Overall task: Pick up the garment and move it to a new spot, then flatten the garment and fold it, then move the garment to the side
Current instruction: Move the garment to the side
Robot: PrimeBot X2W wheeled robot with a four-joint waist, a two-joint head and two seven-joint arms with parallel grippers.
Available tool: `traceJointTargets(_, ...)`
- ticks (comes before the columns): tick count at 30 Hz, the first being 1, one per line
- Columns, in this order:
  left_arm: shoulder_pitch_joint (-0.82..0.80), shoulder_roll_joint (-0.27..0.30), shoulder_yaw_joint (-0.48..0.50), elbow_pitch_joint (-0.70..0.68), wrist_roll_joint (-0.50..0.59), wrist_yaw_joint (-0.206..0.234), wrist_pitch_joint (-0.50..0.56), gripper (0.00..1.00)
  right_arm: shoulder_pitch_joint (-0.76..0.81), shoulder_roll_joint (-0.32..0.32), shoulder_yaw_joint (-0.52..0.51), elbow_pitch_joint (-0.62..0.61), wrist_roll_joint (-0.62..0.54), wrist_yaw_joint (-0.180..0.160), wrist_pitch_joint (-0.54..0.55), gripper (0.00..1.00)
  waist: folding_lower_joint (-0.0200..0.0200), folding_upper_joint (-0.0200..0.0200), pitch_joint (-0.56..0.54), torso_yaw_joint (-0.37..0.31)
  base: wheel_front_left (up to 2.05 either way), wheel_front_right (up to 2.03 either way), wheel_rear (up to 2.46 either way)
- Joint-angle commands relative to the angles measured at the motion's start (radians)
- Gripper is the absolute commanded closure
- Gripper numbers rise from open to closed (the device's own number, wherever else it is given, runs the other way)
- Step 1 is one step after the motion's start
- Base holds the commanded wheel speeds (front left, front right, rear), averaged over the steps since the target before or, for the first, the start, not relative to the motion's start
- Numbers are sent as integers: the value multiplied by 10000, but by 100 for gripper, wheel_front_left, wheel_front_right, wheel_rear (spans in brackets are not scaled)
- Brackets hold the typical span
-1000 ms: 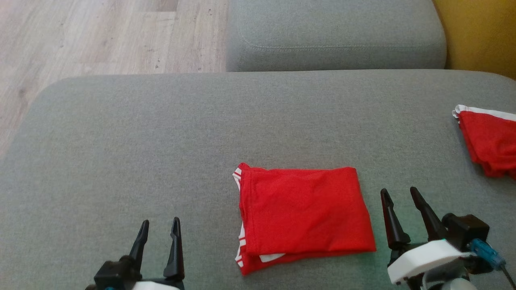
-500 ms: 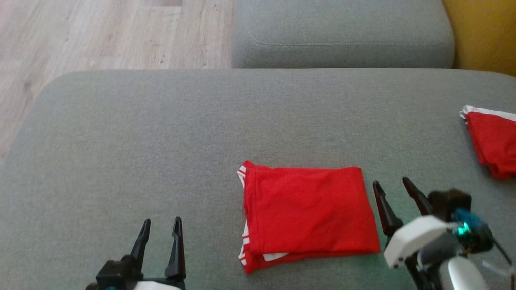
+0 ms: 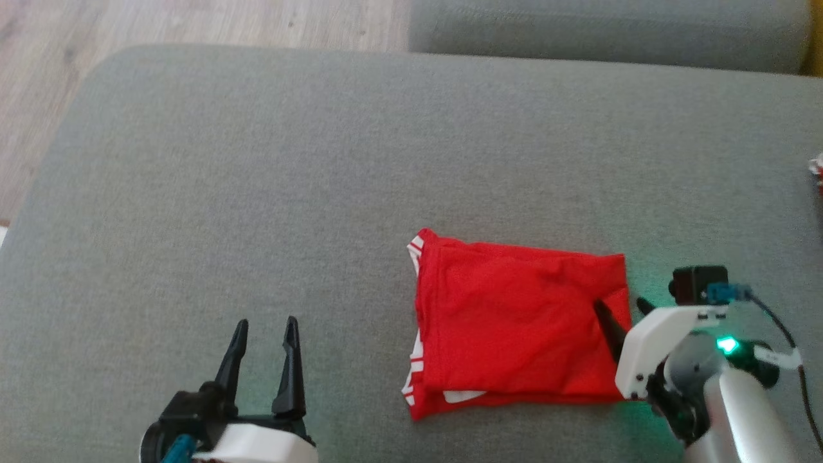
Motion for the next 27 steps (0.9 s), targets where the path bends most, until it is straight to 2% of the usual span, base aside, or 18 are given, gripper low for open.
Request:
traceJointTargets(1, -416, -24, 453, -212, 126, -42, -125, 0, -466, -41, 292, -227, 121, -7, 78, 0, -2, 0, 253, 192, 0, 0, 0)
traceJointTargets(2, -441, -62, 483, -195, 162, -70, -125, 0, -526, -41, 343, -171, 185, -7, 134, 0, -2, 0, 322, 217, 0, 0, 0)
traceJointTargets(3, -459, -98, 516, -175, 197, -96, -125, 0, -573, -41, 420, -119, 232, -7, 193, 18, -2, 0, 373, 226, 0, 0, 0)
traceJointTargets(6, -486, -184, 616, -131, 299, -160, -125, 0, -702, -75, 617, -73, 347, -7, 240, 98, -2, 0, 496, 171, 0, 0, 0)
traceJointTargets(12, -638, -259, 704, -144, 525, -327, -126, 0, -1201, -162, 548, -367, 260, -7, -443, 100, -2, 0, 686, -452, 0, 0, 0)
traceJointTargets(21, -1316, -78, 610, -546, 938, -460, 1, 0, -2231, -921, 60, -1314, 139, -7, -748, 100, -2, 0, 1518, -2979, 0, 0, 0)
traceJointTargets(27, -1922, 260, 537, -898, 1243, -453, 456, 0, -2856, -948, -144, -1511, 269, -7, -949, 100, -2, 0, 2236, -4709, 0, 0, 0)
